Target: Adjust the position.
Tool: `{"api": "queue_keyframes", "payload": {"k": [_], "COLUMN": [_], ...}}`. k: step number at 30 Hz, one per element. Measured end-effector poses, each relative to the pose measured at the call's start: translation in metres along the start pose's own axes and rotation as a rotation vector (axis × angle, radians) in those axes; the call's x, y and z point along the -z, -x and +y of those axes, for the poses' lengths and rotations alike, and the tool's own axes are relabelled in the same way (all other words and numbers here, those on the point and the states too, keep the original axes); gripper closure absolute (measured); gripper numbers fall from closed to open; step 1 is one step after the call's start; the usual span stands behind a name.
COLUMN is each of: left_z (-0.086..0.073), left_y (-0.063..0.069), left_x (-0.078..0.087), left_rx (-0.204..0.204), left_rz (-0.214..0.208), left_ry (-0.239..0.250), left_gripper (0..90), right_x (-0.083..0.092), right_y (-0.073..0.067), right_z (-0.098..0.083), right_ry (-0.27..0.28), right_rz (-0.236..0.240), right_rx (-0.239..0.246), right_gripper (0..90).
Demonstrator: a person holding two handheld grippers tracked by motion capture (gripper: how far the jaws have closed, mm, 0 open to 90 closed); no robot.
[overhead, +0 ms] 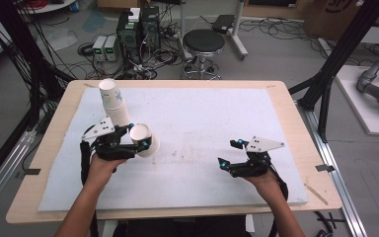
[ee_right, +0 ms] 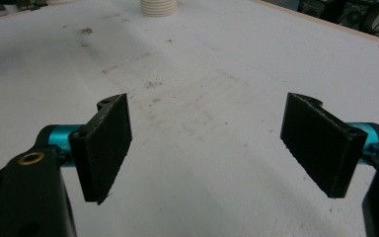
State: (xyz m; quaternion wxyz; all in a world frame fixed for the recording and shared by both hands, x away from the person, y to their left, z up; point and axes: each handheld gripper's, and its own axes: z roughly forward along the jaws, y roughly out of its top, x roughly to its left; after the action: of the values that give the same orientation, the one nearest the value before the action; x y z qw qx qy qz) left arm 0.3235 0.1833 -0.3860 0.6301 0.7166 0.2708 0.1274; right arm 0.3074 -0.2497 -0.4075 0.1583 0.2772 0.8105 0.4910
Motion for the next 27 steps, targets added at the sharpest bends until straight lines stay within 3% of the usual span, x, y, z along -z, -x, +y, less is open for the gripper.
{"api": "queue_keyframes", "payload": {"k": [15,27], "left_z": [0.0,0.0], "left_y": [0.009,0.029], "left_x": [-0.014,-0.032], "left_rx": [-0.011,-0.025], "left_rz": [-0.065,-0.142], "left_ry": [-0.023,-0.049], "left_gripper": [33.1,33.1], "right_x": [-0.017,-0.018], "right_y": [-0.005,-0.015], "right_z": [0.012,0.012], "right_ry": [0.015,0.035], "right_rz": [0.062,0.129], "right_rx": [0.029,0.047], "right_gripper": [20.2,20.1]}}
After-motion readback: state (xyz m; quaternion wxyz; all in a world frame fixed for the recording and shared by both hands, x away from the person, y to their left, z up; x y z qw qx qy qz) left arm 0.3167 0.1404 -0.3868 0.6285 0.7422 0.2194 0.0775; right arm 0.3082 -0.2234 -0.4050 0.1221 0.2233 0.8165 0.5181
